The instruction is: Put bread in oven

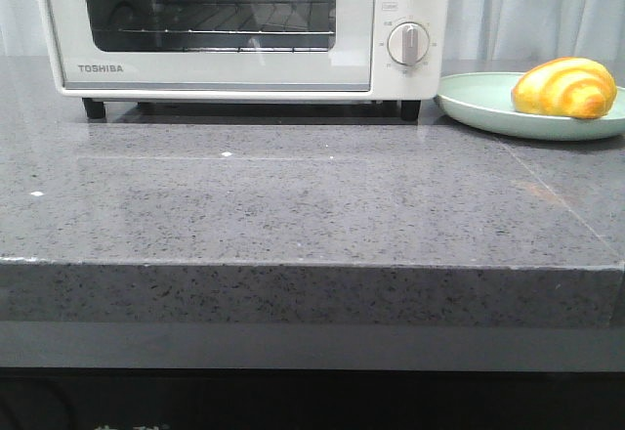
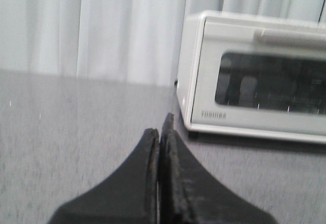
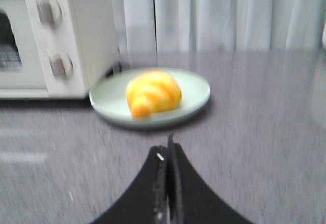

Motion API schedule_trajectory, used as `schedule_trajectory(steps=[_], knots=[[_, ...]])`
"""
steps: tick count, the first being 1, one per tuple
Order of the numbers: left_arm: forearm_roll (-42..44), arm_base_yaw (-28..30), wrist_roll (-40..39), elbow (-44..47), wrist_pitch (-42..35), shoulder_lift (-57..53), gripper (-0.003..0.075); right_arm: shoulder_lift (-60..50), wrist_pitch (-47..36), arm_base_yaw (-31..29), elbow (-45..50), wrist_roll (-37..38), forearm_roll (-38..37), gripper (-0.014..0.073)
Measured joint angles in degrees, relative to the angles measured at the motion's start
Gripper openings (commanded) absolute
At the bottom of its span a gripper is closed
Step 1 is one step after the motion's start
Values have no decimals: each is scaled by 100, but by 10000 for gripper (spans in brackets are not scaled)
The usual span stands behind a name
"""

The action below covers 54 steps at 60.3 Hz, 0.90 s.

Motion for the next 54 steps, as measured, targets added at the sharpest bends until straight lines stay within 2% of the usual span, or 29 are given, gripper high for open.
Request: schedule_trajectory(steps=[7, 19, 33, 40, 54], knots=[[123, 0, 0, -684, 233, 224, -20, 29, 352, 0, -764, 0, 37, -64], [345, 9, 0, -2120, 1024, 1737, -20, 1018, 1268, 0, -1827, 0, 65, -64], [358, -5, 0, -3026, 1014, 3688, -21, 1867, 1223, 0, -2111, 0, 121, -64], [358, -331, 0, -3464, 784, 4460, -20, 1891, 1198, 0, -2111, 0, 187, -64], [358, -1383, 0, -4612, 155, 5799, -21, 1901, 1187, 0, -2133, 0, 213, -64]])
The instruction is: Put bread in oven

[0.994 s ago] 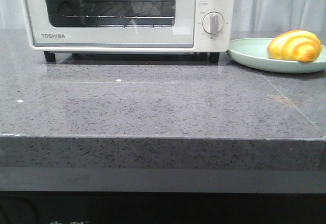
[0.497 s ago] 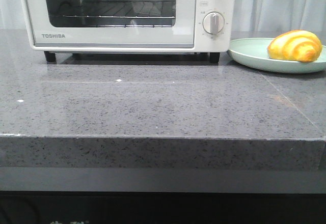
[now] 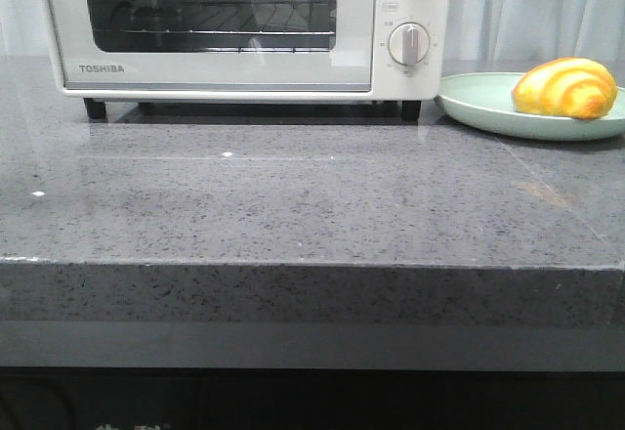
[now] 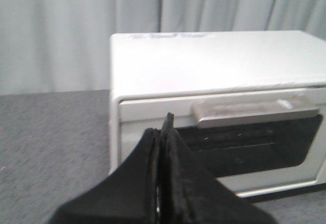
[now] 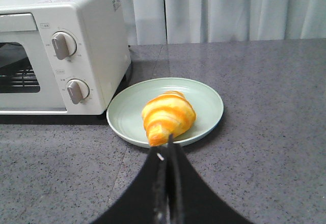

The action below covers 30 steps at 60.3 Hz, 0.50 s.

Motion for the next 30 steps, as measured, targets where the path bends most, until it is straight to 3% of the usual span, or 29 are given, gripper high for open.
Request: schedule_trajectory(steps=[14, 30], knots=[[0, -610, 0, -1092, -45, 1267, -21, 0, 0, 0, 0, 0, 0, -64], [0, -787, 0, -1788, -45, 2379, -21, 0, 0, 0, 0, 0, 0, -64]])
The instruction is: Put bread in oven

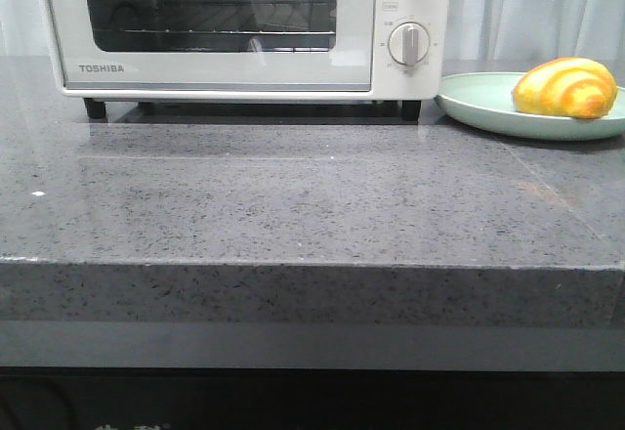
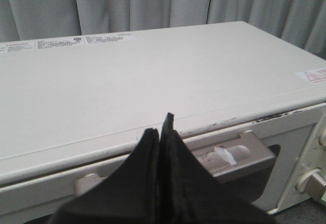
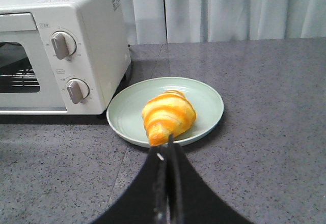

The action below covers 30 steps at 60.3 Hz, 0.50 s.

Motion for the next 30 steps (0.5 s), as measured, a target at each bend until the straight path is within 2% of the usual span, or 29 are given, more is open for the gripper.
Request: schedule_trajectory(steps=[18, 30], knots=[[0, 0, 0, -94, 173, 269, -20, 0, 10, 0, 0, 0, 10, -65], [12, -124, 0, -135, 549, 247, -20, 0, 10, 0, 0, 0, 10, -65]])
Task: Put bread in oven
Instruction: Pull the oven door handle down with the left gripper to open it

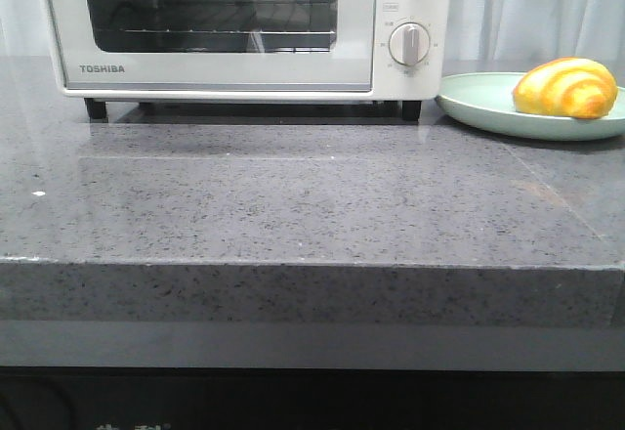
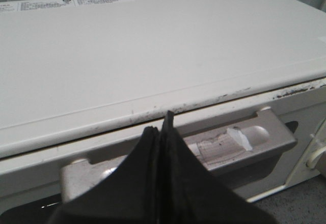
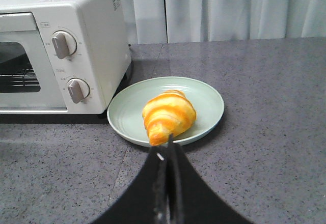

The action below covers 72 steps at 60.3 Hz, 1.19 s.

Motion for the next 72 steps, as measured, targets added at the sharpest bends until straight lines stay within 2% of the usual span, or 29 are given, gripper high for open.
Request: schedule_trajectory(steps=[16, 34, 53, 72], knots=[[48, -350, 0, 191, 455, -277, -20, 0, 0, 0, 0, 0, 0, -65], [-258, -547, 0, 1070, 456, -869, -20, 0, 0, 0, 0, 0, 0, -65], [-681, -659, 0, 2377, 209, -1447, -20, 0, 58, 0, 0, 0, 0, -65], [-733, -648, 0, 2759, 343, -1646, -20, 0, 72, 0, 0, 0, 0, -65]])
